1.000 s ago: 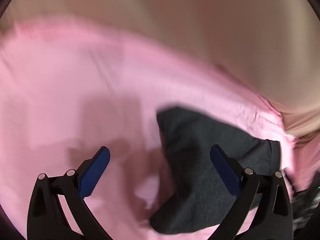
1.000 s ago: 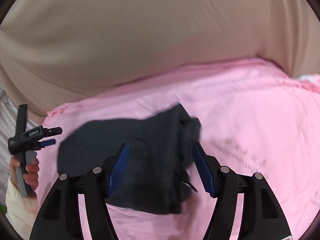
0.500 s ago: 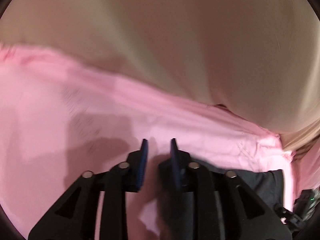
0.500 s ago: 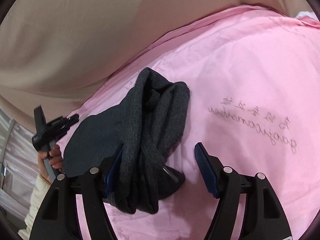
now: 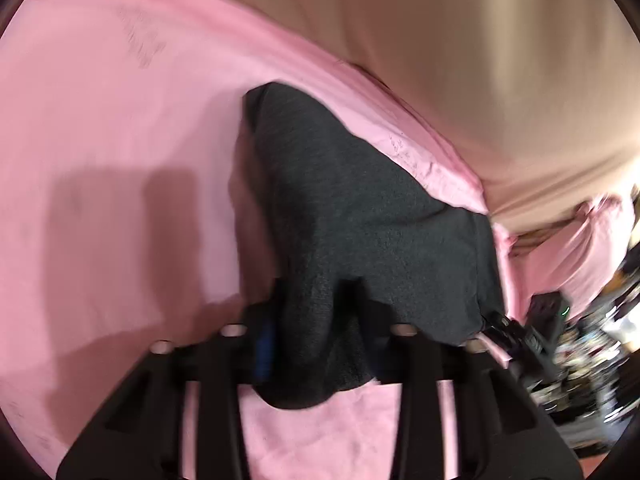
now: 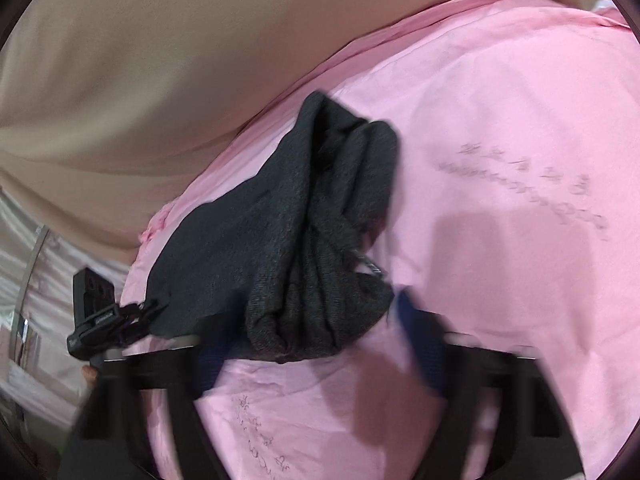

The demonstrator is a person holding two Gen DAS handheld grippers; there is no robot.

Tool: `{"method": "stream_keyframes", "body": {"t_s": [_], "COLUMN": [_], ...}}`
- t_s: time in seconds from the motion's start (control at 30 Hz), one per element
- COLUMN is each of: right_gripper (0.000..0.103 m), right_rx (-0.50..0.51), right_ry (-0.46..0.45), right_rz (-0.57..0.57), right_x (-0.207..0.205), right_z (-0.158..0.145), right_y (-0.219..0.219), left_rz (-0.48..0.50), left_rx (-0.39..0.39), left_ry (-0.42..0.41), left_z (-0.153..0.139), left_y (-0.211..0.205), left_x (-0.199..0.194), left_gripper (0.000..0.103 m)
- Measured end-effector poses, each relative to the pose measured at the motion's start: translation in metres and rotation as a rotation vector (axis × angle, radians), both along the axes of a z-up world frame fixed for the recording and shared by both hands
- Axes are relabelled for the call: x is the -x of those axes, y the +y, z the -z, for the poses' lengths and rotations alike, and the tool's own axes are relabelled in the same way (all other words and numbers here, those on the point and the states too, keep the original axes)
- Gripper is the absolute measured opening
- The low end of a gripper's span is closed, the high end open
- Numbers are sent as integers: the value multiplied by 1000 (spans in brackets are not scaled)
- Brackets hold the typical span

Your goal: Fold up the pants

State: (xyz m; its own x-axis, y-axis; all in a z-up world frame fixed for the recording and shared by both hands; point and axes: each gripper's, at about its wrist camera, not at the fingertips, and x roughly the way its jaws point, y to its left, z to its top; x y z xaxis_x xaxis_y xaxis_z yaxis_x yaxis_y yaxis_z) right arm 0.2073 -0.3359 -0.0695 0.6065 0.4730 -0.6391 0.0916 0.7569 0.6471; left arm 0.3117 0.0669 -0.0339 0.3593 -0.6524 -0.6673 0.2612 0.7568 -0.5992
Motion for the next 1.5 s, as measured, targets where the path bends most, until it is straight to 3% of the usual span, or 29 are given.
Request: {"method": "stream_keyframes", "body": {"t_s": [0.03,0.1,0.17,0.27,0.3,0.37,0.43,0.47,0.53,0.57,0.6,0.7,0.77,0.83,0.87,0.9,0.93,1.03,1.07,1.13,1.2,1.23,1.33,1.37,1.43,1.47,1.5], "right_gripper": [37,32,32,34,34,39,50,51,45,33,23,12,9,1,0,0,0,0,0,0,0,0,9,9,7,0,0], "right_rx": [-33,-69,-87,-2,-43,-85,16,87,189,192,190,255,312,441,364,224,178,293,331,404,289,266,316,325,373,389,341], "right_ry": [7,-28,-37,96,29,40,2,-30,-122,-150,-175,-186,-141,-29,-38,-40,-28,-87,-119,-34,-11,-27,-140,-131,-54,-24,-34], "right_rz": [-1,-11,-19,-14,1,17,107,132,130,98,49,-58,-86,-1,8,43,52,14,0,21,59,71,66,54,28,34,47], "right_x": [1,11,26,32,39,47,67,75,79,72,57,-3,-44,-82,-86,-85,-83,-61,-53,-53,-46,-32,15,21,21,22,29], "right_z": [-7,-28,-37,12,14,13,-12,-26,-61,-73,-84,-93,-76,-38,-25,-18,-18,-47,-51,-30,-25,-34,-63,-61,-37,-24,-24], "right_y": [-3,-9,-15,-14,-19,-27,-31,-29,-15,-6,8,50,64,44,26,2,-5,22,29,23,10,10,26,30,33,30,21], "left_rz": [-15,-17,7,35,10,-5,-41,-63,-104,-122,-130,-144,-131,-150,-176,-204,-213,-210,-214,-213,-226,-220,-186,-178,-163,-160,-156], "left_rx": [-8,61,45,-36,13,37,7,-30,-72,-81,-86,-140,-216,-335,-375,-337,-311,-301,-323,-331,-328,-326,-343,-341,-348,-356,-356], "left_ry": [33,98,157,268,256,257,235,176,55,3,-51,-128,-116,-42,-1,-35,-45,-42,-65,-101,-130,-156,-234,-228,-182,-125,-72], "left_z": [-7,-21,-26,14,22,19,10,-9,-41,-58,-76,-96,-77,-37,-13,-10,-13,-25,-31,-39,-51,-50,-59,-54,-33,-14,3], "left_y": [2,13,21,13,19,27,28,31,31,28,20,-15,-38,-39,-37,-31,-24,-20,-20,-17,-13,-15,-13,-12,-18,-15,-13], "left_x": [-2,5,20,24,26,30,36,44,56,57,54,19,-8,-42,-60,-62,-64,-61,-57,-43,-20,-5,51,65,79,82,79], "left_gripper": [9,7,7,10,11,15,16,14,14,16,26,52,52,52,40,39,37,37,37,38,38,39,55,60,60,60,59]}}
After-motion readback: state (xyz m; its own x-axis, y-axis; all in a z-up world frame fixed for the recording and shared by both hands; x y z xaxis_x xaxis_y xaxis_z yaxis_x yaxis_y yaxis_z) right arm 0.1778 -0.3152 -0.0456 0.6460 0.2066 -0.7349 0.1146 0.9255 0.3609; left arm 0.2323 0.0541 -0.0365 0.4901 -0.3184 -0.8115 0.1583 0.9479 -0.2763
